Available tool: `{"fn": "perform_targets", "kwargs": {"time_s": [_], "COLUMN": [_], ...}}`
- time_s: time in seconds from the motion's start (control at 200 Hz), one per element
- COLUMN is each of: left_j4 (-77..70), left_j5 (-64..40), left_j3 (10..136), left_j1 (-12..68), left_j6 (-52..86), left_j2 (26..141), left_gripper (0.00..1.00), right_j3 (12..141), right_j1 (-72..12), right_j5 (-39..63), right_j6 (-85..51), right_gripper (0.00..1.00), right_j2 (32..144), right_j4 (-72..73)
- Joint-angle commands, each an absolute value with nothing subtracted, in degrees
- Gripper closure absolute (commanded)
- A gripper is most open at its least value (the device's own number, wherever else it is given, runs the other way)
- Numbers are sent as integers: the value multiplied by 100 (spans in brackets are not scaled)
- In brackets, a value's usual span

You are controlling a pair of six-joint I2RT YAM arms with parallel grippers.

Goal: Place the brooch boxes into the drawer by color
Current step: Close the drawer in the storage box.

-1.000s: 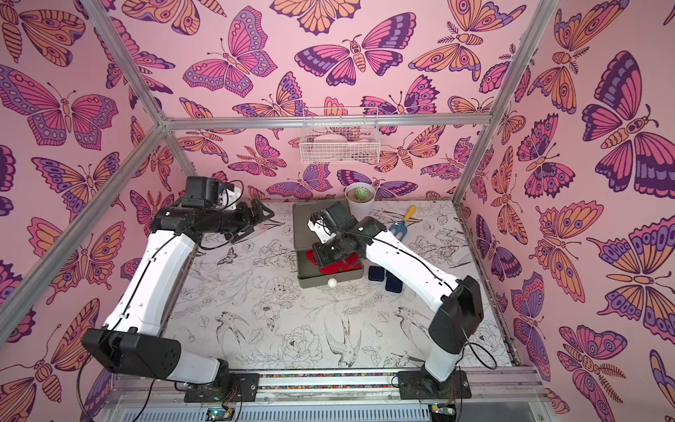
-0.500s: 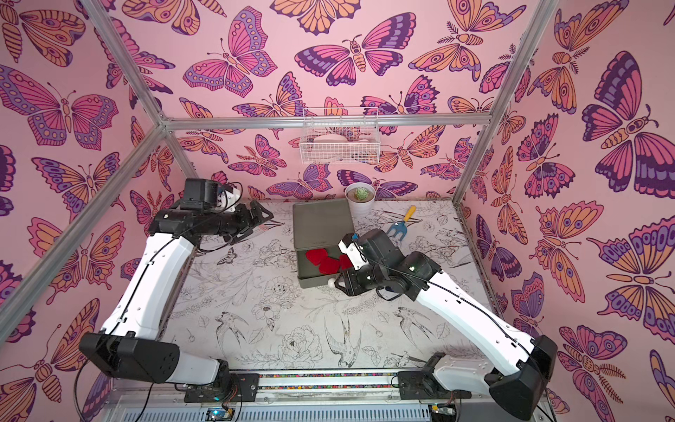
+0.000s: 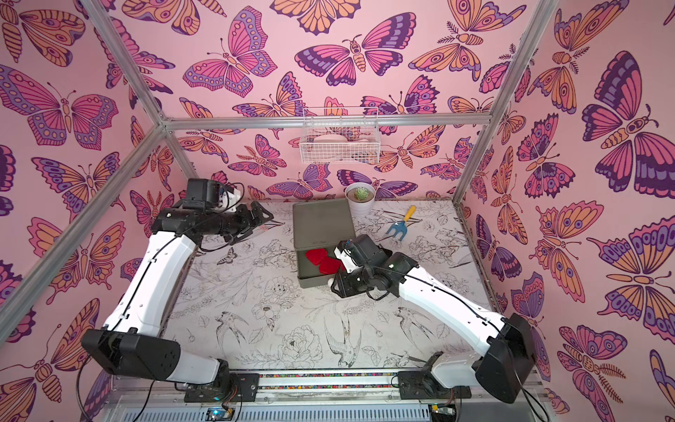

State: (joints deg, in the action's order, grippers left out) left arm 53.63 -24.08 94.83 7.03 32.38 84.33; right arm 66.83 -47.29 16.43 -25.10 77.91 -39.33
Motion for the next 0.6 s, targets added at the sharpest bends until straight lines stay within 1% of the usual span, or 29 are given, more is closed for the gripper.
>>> {"fn": "perform_targets", "kwargs": {"time_s": [0.0, 0.09, 0.285, 0.431, 0.596], "left_j4": [5313, 5310, 5322, 5324, 5325], "left_j5": [-2364, -2356, -2345, -2330, -2340], "left_j3": [9468, 9467, 9424, 9380, 9352], "left_j1": [676, 670, 670, 662, 660], "left_j6": [3155, 3164, 3128, 3093, 3067], "left_j2": [8516, 8517, 8485, 8466, 8471], "left_gripper": [0, 0, 0, 0, 0], "right_j3": [6939, 7072, 7322, 7438, 7616], "right_j1": [-4720, -4720, -4720, -4704, -4633], "right_j5": [1463, 1424, 1344, 1013, 870], "right_j6": [-2367, -2331, -2241, -2159, -2055], "right_gripper": [60, 68, 79, 80, 80], "right_j2": [8027, 8191, 8469, 8631, 8899], "right_j4": [-3741, -3618, -3476, -3366, -3243]}}
